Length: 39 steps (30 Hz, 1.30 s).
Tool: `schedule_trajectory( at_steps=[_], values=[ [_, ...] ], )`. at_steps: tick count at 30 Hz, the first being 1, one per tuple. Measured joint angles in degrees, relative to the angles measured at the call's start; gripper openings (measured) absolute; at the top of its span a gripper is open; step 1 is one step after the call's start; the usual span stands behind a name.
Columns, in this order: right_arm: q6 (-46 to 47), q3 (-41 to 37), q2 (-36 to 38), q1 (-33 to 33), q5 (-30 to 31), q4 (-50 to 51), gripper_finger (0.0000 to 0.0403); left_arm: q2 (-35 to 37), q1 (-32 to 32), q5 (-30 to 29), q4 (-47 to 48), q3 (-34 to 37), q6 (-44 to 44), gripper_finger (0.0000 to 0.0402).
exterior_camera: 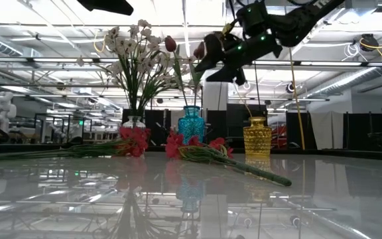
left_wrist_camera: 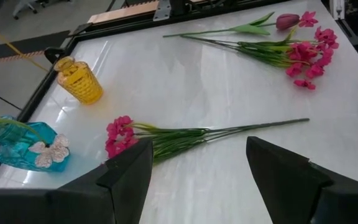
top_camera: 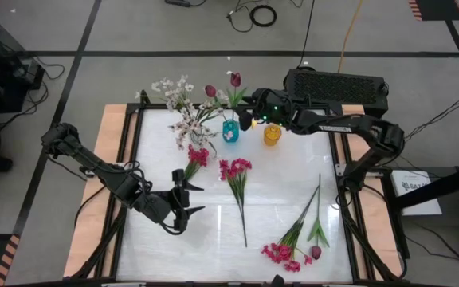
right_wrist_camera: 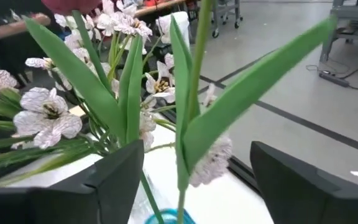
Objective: Sort flowers into vase by color
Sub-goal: Put the red tulip into the blue vase
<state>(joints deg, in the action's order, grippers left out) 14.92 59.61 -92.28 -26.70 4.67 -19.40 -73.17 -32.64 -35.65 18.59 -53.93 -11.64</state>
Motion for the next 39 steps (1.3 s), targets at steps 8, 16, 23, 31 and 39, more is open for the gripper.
schedule_trajectory(
  at_steps=[8,16,23,31,39],
  values=[
    [-2.2,0.0,9.8,0.0,3.1,15.3,0.0289,0.0,0.0,0.9,-0.1,0.0,0.0,0.0265],
    [-1.0,0.0,24.4,8.0,2.9,40.2,0.0283,0.0,0.0,1.0,-0.8,0.0,0.0,0.0265],
    [14.6,0.0,33.0,27.2,10.5,60.2,0.0266,0.0,0.0,1.5,-4.6,0.0,0.3,0.0265],
    [27.6,0.0,32.4,49.7,8.3,73.8,0.024,-0.3,0.0,2.6,-6.3,0.0,0.2,0.0265],
    [30.4,0.0,28.2,62.8,1.1,82.2,0.0213,-0.7,0.0,2.6,-6.5,0.0,1.6,0.0265]
  ],
)
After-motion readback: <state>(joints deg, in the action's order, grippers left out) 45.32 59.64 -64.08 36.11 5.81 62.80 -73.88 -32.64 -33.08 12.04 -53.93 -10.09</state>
